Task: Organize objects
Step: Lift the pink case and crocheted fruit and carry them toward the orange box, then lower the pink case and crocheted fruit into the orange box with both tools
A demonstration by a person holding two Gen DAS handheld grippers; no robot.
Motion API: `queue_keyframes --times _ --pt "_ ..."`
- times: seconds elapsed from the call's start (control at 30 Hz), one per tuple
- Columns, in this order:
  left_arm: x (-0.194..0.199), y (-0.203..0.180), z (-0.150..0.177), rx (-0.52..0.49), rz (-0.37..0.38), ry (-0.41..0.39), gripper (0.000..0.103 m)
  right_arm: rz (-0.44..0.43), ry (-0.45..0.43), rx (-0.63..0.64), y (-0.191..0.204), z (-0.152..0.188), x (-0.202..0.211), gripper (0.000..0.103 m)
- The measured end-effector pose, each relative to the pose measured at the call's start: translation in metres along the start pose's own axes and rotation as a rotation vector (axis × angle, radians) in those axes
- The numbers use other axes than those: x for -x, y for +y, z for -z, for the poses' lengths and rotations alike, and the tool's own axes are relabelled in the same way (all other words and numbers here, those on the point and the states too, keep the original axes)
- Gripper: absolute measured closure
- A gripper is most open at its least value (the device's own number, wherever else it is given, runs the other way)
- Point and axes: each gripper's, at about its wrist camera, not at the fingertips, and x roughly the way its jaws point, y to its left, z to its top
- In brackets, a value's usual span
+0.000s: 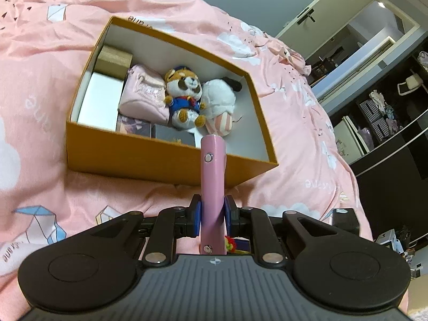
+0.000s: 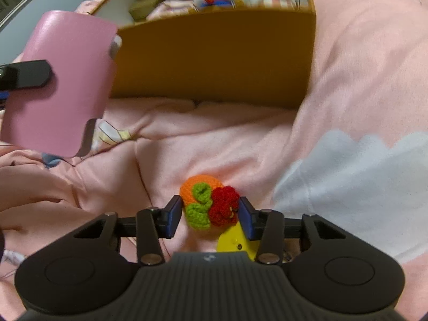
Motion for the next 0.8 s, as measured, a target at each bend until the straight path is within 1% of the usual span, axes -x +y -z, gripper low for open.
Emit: queue_keyframes --times 0.1,0.23,0.3,0.37,0.43,0.5,0.57,0.67,0.73,0.8 --pt "0.008 -0.004 -0.012 -0.016 0.0 -0.015 0.084 -0.011 -0.053 0.028 0.003 -0.011 0.025 0.057" --pt "0.017 -0.009 -0.036 -0.032 -0.004 -0.037 0.084 -0.05 -0.148 0.101 0.014 -0.032 0.07 0.057" --pt "0.019 -0.011 -0.053 -0.046 -0.02 -0.049 0.084 -0.07 -0.197 0.137 0.018 -0.046 0.091 0.057" --pt "0.018 -0.015 -0.071 -0.081 -0.042 -0.066 0.084 -0.071 -0.238 0.17 0.021 -0.064 0.104 0.057" --pt "0.012 -0.016 -0.089 -0.097 -0.07 -0.074 0.084 -0.057 -0.266 0.195 0.02 -0.081 0.109 0.057" --pt "-0.001 -0.012 -0.108 -0.101 -0.092 -0.072 0.084 0.002 -0.289 0.232 0.019 -0.101 0.109 0.057" --pt "-0.019 -0.006 -0.124 -0.094 -0.113 -0.055 0.084 0.038 -0.286 0.255 0.016 -0.116 0.103 0.057" --pt "-0.052 0.007 -0.141 -0.084 -0.147 -0.011 0.084 0.109 -0.246 0.289 0.013 -0.137 0.079 0.057" --pt "-0.071 0.017 -0.149 -0.077 -0.15 0.017 0.084 0.139 -0.213 0.313 0.01 -0.145 0.064 0.057" --pt "-0.088 0.028 -0.157 -0.069 -0.145 0.05 0.084 0.152 -0.172 0.329 0.004 -0.151 0.05 0.057"
